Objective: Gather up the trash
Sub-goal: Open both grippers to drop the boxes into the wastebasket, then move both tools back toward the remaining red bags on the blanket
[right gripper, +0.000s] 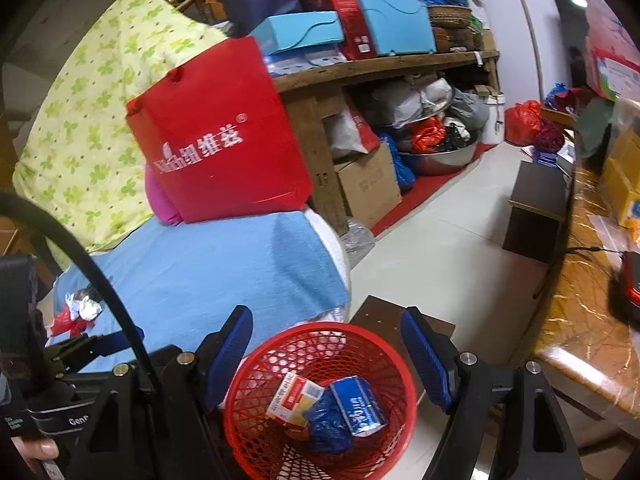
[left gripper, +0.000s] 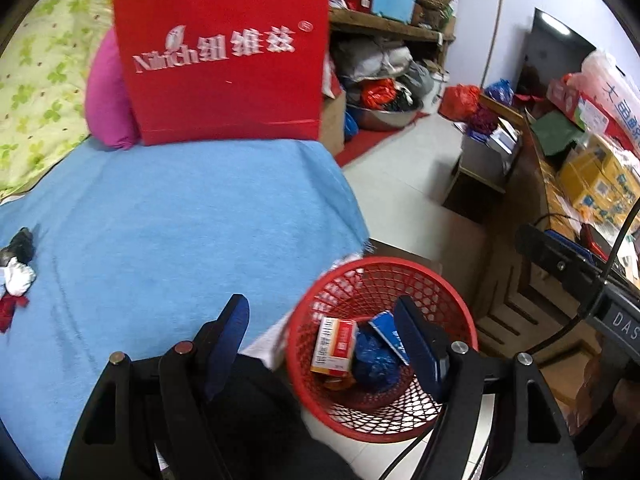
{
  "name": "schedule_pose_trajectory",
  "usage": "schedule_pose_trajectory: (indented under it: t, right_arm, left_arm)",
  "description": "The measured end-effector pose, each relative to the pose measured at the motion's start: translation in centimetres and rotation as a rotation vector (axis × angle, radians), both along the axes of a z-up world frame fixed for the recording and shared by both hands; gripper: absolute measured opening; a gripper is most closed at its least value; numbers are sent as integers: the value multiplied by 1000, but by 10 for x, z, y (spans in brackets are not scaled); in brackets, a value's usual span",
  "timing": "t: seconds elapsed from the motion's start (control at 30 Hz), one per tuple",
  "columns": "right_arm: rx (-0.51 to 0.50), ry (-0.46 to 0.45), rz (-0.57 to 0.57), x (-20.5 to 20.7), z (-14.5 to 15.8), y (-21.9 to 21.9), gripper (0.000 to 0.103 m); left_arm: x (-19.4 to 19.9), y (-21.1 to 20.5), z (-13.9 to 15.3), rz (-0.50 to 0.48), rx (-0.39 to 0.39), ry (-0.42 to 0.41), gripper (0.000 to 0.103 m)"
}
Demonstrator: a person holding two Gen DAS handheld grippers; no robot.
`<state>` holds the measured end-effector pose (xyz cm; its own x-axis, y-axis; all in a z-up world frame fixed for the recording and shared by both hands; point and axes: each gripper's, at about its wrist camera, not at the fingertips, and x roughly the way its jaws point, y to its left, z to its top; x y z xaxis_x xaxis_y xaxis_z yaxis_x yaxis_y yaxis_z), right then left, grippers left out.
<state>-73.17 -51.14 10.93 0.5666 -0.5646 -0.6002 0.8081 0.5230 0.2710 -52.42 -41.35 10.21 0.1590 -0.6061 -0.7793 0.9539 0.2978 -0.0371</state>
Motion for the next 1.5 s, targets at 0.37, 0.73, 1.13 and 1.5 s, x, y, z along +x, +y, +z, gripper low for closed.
schedule_pose_trajectory:
  t: [0.37, 0.73, 1.13, 1.5]
  right_arm:
    - [-39, 43, 102, 49, 15, 27, 79]
    - [-104, 90, 277, 131, 34, 73, 79]
    - [-145, 158, 615, 261, 23, 158, 79]
    - [-157, 176, 807, 321, 6, 213, 79]
  left_arm:
    - [59, 53, 13, 199, -48, -23, 75]
    - [155, 147, 13, 511, -72, -72, 77]
    - [244, 246, -10, 819, -68, -45, 78]
    - [278, 280, -25, 918, -55, 2, 78]
